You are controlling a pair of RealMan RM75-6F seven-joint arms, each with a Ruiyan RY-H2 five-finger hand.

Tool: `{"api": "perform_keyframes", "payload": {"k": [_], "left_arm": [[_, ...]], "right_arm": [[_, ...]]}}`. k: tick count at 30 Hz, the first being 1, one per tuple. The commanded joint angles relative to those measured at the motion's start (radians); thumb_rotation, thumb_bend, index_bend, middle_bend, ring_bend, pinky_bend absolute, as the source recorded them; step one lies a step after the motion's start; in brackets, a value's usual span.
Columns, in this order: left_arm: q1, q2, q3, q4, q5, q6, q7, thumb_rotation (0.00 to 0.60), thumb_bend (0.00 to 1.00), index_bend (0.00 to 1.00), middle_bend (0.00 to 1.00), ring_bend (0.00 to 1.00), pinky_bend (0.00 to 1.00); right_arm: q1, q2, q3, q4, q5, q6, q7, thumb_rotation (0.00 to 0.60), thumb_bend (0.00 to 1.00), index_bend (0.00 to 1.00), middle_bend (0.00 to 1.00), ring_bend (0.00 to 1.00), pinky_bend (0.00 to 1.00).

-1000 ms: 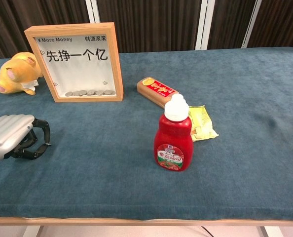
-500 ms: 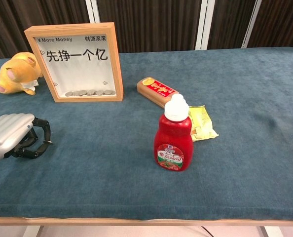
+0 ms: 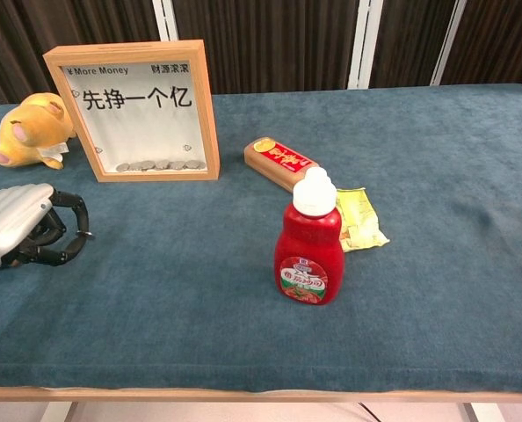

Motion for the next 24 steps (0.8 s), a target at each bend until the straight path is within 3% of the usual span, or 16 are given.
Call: {"api": "perform_keyframes", "payload": {"k": [1, 10, 15, 19, 24], "left_arm": [[-0.023, 0.102, -0.055, -0.126, -0.026, -0.029, -0.032, 0.6, 0.63, 0.72, 1.0, 1.0, 1.0], [-0.119, 0.397, -0.248, -0.451, -0.173, -0.136, 0.104, 0.6, 0.61, 0.73, 1.0, 1.0, 1.0], [-0.179, 0.508, -0.346, -0.568, -0.286, -0.206, 0.124, 0.6, 0.61, 0.73, 1.0, 1.0, 1.0], [-0.24, 0.548, -0.39, -0.591, -0.376, -0.252, 0.159, 0.6, 0.61, 0.73, 1.0, 1.0, 1.0], [-0.33, 0.556, -0.408, -0.568, -0.513, -0.323, 0.196, 0.6, 0.61, 0.73, 1.0, 1.0, 1.0]], "right_arm": [[0.0, 0.0, 0.001, 0.0, 0.002, -0.001, 0.001, 0.6, 0.22, 0.0, 0.0, 0.0, 0.0], [0.001, 0.01, 0.013, -0.002, 0.019, -0.002, 0.027, 0.6, 0.22, 0.0, 0.0, 0.0, 0.0], [0.006, 0.012, 0.022, -0.003, 0.035, -0.011, 0.041, 0.6, 0.22, 0.0, 0.0, 0.0, 0.0], [0.009, 0.009, 0.031, -0.004, 0.049, -0.014, 0.04, 0.6, 0.22, 0.0, 0.0, 0.0, 0.0], [0.012, 0.007, 0.042, -0.005, 0.068, -0.018, 0.04, 0.6, 0.22, 0.0, 0.0, 0.0, 0.0]]}}
